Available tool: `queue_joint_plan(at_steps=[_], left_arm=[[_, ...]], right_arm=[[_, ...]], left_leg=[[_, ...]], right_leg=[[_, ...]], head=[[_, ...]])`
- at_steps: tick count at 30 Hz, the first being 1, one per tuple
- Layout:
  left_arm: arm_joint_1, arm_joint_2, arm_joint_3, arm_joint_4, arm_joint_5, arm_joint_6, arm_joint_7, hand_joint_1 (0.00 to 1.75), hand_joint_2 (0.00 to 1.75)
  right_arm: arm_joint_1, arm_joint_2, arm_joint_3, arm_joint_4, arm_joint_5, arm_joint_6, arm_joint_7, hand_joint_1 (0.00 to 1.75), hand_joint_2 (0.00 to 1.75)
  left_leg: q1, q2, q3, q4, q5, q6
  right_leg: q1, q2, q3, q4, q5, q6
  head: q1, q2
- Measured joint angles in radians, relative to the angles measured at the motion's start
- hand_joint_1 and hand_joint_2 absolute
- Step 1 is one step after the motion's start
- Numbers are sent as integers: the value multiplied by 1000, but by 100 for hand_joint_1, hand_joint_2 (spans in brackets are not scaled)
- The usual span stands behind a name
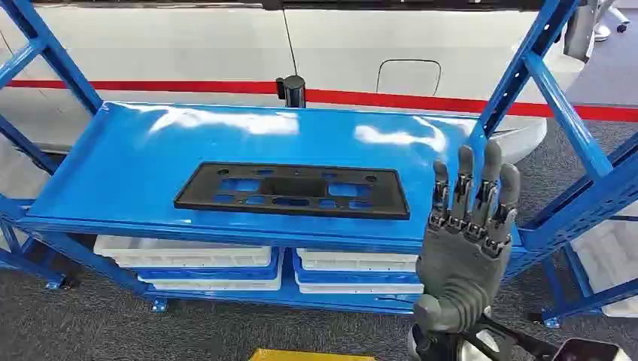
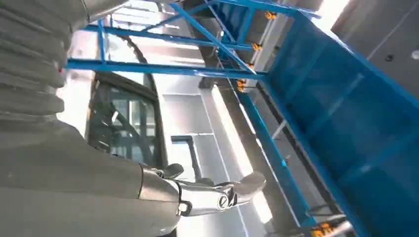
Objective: Take the parts from the cabinet and place them on the table.
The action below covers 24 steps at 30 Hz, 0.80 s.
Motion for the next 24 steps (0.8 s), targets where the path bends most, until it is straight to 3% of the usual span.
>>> queue_joint_plan(at_steps=[7,19,24], left_arm=[[0,0,-1,0,0,-3,2,0,175],[-8,0,-5,0,-5,-11,3,0,175],[-10,0,-8,5,-3,-11,3,0,175]], right_arm=[[-50,-1,55,78,7,-22,52,0,175],[-214,-13,250,346,269,-142,126,0,175],[-266,-7,305,415,321,-178,140,0,175]], left_leg=[[0,0,0,0,0,0],[0,0,0,0,1,0],[0,0,-1,0,1,0]], right_leg=[[0,0,0,0,0,0],[0,0,0,0,0,0],[0,0,0,1,0,0]], head=[[0,0],[0,0],[0,0]])
